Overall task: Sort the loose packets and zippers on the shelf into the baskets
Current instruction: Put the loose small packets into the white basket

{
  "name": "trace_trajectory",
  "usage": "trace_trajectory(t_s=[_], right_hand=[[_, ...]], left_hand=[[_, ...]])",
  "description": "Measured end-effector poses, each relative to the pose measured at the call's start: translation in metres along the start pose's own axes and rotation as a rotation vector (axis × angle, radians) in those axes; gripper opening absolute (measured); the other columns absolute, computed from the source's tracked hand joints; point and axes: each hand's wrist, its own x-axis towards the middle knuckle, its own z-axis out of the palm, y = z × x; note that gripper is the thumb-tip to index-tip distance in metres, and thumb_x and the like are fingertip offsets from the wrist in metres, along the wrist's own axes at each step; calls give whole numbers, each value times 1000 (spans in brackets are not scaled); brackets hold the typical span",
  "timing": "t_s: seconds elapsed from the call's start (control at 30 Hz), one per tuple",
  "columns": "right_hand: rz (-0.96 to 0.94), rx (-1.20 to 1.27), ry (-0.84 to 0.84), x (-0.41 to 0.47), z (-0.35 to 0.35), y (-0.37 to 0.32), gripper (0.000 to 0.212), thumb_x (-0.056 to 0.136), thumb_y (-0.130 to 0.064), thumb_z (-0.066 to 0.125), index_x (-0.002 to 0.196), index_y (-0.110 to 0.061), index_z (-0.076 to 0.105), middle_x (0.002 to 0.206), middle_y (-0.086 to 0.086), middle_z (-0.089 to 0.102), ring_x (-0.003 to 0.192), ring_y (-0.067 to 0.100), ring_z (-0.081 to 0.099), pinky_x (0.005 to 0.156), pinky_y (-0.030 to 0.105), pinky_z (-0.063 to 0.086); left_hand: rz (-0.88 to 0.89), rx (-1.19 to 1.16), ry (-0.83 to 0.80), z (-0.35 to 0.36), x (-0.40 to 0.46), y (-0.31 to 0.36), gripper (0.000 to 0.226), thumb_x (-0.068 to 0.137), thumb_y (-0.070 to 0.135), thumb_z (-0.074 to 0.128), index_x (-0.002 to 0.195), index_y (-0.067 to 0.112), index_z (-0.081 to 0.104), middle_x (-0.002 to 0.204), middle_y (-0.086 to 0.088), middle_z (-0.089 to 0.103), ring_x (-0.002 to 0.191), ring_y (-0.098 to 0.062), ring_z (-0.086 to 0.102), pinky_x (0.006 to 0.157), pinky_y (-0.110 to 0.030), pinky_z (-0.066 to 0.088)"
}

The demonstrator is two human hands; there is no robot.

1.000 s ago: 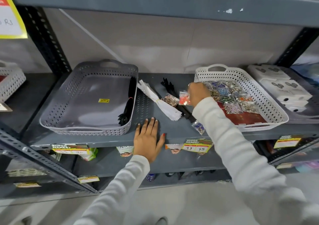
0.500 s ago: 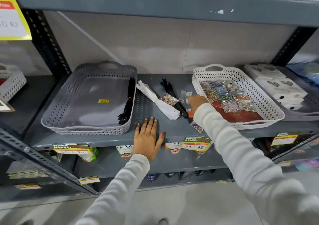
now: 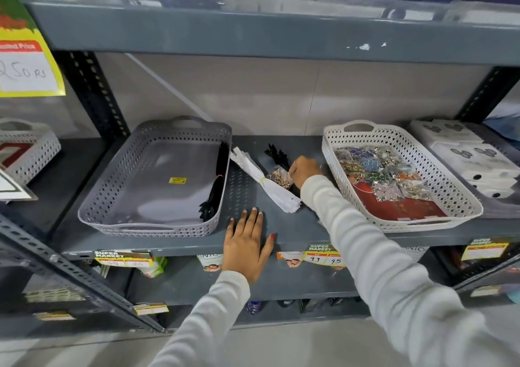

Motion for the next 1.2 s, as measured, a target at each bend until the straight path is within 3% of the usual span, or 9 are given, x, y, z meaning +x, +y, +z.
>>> trace_trajectory(t_s=[0.23, 0.4, 0.5, 0.6, 0.7, 0.8, 0.93, 1.1, 1.2], right_hand=[[-49, -31, 87, 12, -40, 16, 27, 88, 6, 46, 95, -2, 71, 108, 18, 71, 100, 35, 66, 97, 41, 52], [-43, -438, 7, -1, -57, 25, 30, 89, 1, 49, 118, 2, 59, 120, 22, 64, 111, 36, 62, 95, 39, 50], [-69, -712, -46, -12, -48, 27, 33, 90, -9, 54, 122, -7, 57, 125, 12, 63, 120, 29, 57, 100, 36, 46], [-60, -794, -74, -10, -36, 30, 34, 89, -8, 54, 123, -10, 57, 128, 11, 61, 126, 30, 49, 102, 39, 45], [-93, -713, -38, -8, -33, 26, 33, 87, -4, 53, 120, -6, 58, 125, 16, 61, 124, 33, 49, 100, 41, 48], [-185, -437, 49, -12, -27, 3, 28, 87, -2, 52, 112, -2, 63, 117, 20, 65, 113, 37, 59, 93, 40, 50], [-205, -86, -79, -11, -3, -30, 31, 86, -26, 61, 103, -1, 67, 107, 21, 70, 98, 38, 65, 87, 38, 54], [-165, -174, -196, -8, 22, -43, 44, 84, -27, 65, 119, -2, 56, 122, 20, 60, 108, 37, 61, 89, 37, 51], [-148, -139, -196, -1, 28, -46, 31, 81, -23, 67, 103, -2, 61, 110, 19, 64, 98, 35, 64, 77, 32, 50]], left_hand=[[1, 19, 6, 3, 0, -1, 62, 88, 48, 24, 129, 12, 54, 135, -3, 55, 124, -23, 52, 103, -44, 38], [-3, 16, 23, 2, 1, 0, 61, 88, 48, 25, 128, 12, 56, 133, -4, 57, 122, -24, 54, 101, -45, 40], [0, 9, 37, 1, 0, 0, 60, 87, 47, 28, 124, 12, 59, 129, -4, 60, 118, -24, 57, 98, -45, 43], [0, 7, 39, 1, 0, 0, 60, 88, 47, 27, 125, 12, 58, 130, -4, 60, 120, -24, 56, 99, -45, 42], [4, 12, 32, 3, -1, 0, 61, 89, 48, 25, 129, 12, 54, 135, -4, 56, 124, -24, 52, 102, -45, 40], [4, 16, 29, 3, 0, 0, 61, 89, 48, 26, 129, 12, 55, 134, -4, 56, 123, -23, 53, 101, -45, 40], [16, 14, 32, 1, 0, 0, 59, 87, 47, 29, 123, 12, 60, 128, -4, 61, 116, -23, 58, 96, -46, 45], [24, 5, 21, 2, 1, -2, 60, 89, 48, 27, 123, 13, 60, 128, -3, 61, 115, -22, 59, 95, -46, 48], [18, -4, 12, 3, 2, -2, 61, 90, 50, 24, 124, 14, 60, 129, -2, 61, 115, -21, 59, 95, -45, 48]])
